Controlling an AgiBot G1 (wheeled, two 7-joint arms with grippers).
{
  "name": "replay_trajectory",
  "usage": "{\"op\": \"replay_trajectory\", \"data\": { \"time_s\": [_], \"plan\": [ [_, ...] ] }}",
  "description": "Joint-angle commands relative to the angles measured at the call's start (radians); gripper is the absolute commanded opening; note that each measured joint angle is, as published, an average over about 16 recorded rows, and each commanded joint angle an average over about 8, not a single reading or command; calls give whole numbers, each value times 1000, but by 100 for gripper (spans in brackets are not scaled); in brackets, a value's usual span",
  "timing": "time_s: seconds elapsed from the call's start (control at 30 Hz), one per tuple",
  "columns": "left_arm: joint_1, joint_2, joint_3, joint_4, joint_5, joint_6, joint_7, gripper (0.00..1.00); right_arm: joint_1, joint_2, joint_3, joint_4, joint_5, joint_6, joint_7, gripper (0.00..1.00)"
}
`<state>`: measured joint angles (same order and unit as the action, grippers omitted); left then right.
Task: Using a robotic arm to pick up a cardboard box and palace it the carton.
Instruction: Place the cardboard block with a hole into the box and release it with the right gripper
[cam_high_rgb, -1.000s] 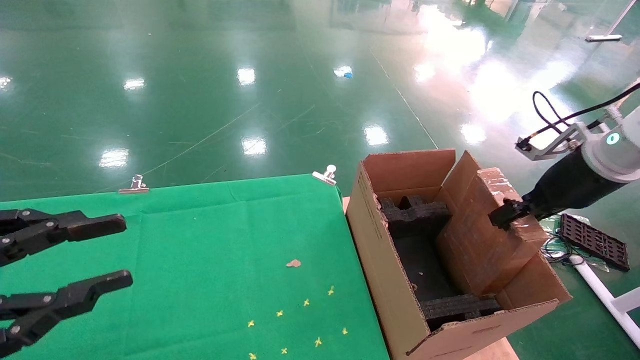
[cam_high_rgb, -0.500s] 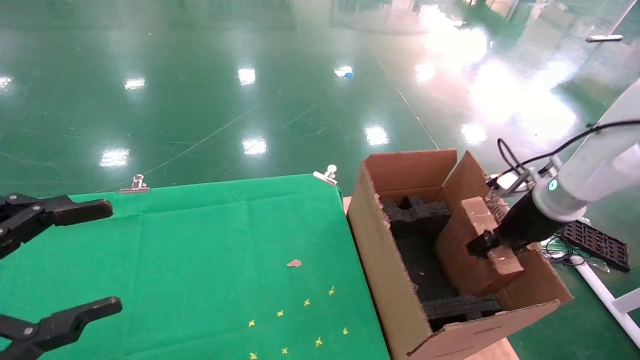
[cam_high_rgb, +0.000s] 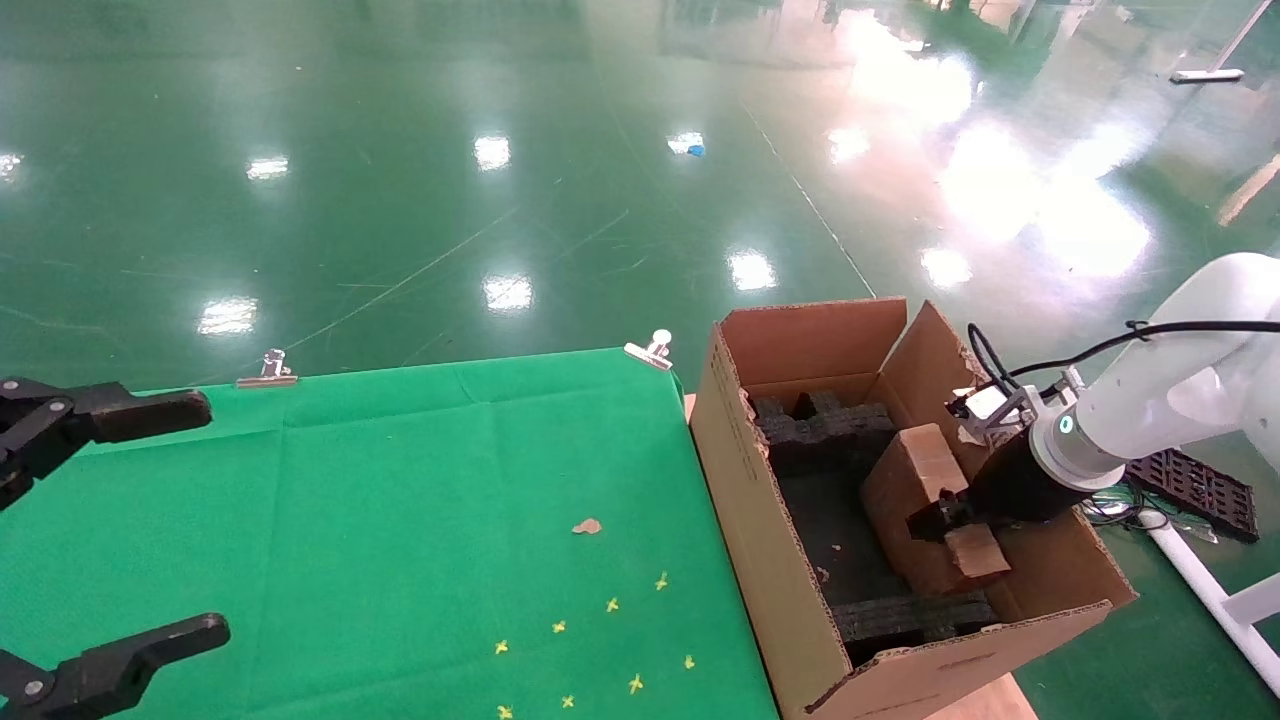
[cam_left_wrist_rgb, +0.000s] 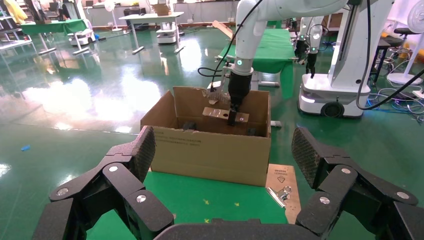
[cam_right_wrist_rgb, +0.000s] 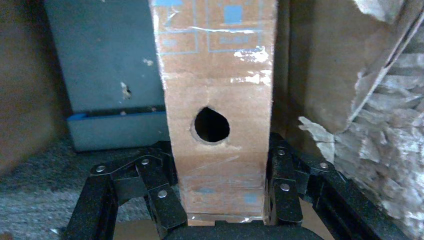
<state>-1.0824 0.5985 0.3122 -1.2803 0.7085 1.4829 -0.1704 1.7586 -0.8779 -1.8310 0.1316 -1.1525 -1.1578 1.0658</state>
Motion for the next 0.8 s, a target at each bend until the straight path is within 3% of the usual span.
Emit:
{"op": "replay_trajectory", "data": {
  "time_s": [0.03, 0.13, 0.8],
  "plan": [
    [0, 0, 0, 0, 0, 0, 0, 100, -14, 3, 11, -5, 17, 6, -17, 65],
    [0, 0, 0, 0, 0, 0, 0, 100, -16, 1, 15, -18, 22, -1, -29, 100],
    [0, 0, 1, 0, -1, 0, 0, 100, 5, -16, 20, -79, 29, -33, -69, 100]
  ]
}}
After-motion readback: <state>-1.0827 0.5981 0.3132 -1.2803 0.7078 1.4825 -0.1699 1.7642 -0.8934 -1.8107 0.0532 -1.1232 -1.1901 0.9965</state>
